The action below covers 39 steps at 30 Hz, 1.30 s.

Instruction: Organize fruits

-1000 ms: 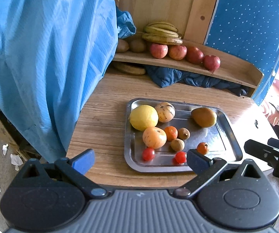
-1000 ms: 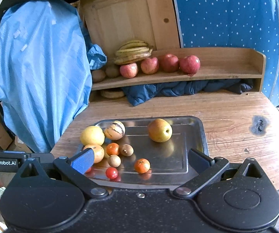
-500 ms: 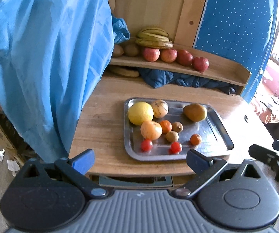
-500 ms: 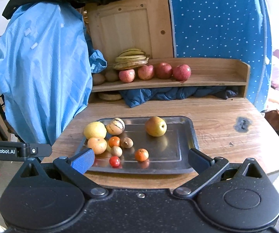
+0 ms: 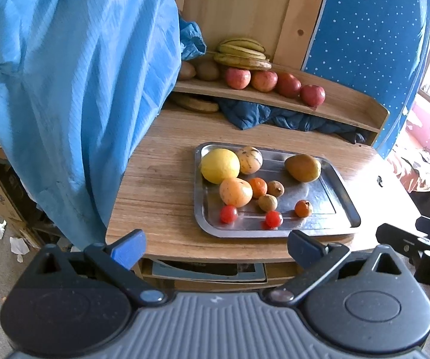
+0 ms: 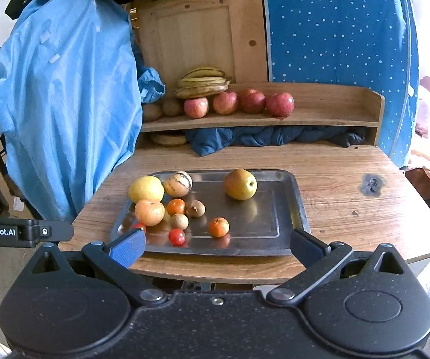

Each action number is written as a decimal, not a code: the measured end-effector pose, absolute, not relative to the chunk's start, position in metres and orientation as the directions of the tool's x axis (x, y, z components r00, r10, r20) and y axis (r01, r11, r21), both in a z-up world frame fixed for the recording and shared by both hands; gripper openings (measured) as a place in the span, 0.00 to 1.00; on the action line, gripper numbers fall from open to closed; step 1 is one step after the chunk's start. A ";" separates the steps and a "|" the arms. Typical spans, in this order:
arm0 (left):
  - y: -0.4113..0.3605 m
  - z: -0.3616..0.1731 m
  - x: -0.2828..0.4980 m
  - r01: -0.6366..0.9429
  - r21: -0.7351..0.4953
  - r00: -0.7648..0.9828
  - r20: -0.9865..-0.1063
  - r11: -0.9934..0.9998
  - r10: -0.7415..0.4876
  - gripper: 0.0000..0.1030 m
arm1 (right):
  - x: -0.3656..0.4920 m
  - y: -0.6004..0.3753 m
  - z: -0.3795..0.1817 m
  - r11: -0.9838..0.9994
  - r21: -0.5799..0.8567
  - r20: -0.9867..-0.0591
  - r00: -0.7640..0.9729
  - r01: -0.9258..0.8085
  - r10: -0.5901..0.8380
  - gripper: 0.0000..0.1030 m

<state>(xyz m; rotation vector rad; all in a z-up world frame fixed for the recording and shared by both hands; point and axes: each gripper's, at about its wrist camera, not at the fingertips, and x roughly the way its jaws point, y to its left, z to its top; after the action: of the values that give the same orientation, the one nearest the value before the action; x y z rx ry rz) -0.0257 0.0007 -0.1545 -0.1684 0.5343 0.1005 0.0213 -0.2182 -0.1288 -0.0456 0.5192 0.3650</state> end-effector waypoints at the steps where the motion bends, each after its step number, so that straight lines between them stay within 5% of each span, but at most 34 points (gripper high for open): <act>1: 0.001 -0.154 -0.026 -0.140 -0.133 0.856 -0.514 0.981 0.052 0.99 | 0.022 -0.218 -0.128 0.935 0.047 -0.491 0.807 -0.353 0.329 0.99; 39: -0.010 -0.150 -0.032 -0.119 -0.111 0.861 -0.506 0.987 0.047 0.99 | 0.018 -0.220 -0.128 0.934 0.056 -0.488 0.806 -0.354 0.335 0.99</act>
<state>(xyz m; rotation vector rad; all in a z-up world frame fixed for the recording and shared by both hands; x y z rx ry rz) -0.0319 -0.0101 -0.1505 -0.1401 0.5258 0.0875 0.0185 -0.2203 -0.1285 -0.0381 0.5156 0.3687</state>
